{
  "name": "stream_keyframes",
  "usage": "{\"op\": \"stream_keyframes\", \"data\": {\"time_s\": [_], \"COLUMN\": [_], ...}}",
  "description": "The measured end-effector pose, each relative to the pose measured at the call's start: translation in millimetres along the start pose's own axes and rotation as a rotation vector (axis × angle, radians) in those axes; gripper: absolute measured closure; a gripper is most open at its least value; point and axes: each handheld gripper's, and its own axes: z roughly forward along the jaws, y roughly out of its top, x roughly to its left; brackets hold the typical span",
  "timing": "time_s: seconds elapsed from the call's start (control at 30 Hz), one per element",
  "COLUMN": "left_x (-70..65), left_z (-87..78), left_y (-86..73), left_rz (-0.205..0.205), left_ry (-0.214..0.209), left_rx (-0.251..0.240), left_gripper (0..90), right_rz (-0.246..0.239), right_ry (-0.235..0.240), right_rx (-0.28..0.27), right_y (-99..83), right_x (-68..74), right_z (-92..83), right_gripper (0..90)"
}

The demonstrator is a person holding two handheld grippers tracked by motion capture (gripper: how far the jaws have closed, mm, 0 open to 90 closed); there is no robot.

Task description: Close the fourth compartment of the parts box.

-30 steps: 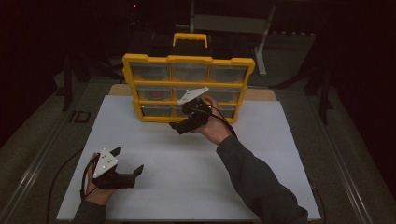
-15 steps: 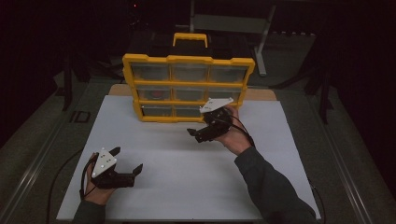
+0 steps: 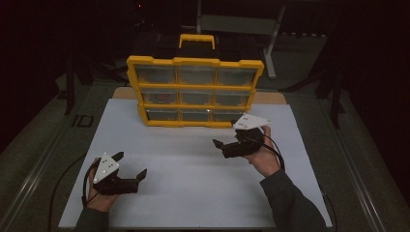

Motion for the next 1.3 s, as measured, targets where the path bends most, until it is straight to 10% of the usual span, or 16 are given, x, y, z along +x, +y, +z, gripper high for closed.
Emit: {"op": "stream_keyframes", "data": {"time_s": [0.67, 0.9, 1.3], "left_x": [3.6, 3.9, 2.8], "left_z": [-0.6, 0.8, -0.4], "left_y": [-0.2, -0.5, -0.8], "left_rz": [-0.033, -0.037, -0.026], "left_ry": [-0.001, 0.002, 0.006], "left_rx": [-0.015, -0.019, -0.031], "left_gripper": [0.0, 0.0, 0.0], "right_rz": [0.130, 0.248, 0.251], "right_ry": [-0.125, -0.173, -0.189], "right_rx": [-0.078, -0.178, -0.243], "right_y": [-89.4, -133.4, -158.5], "right_x": [-5.6, -10.1, -6.8], "right_z": [-43.7, -63.6, -72.7], "right_gripper": [9.4, 9.2, 9.2]}}
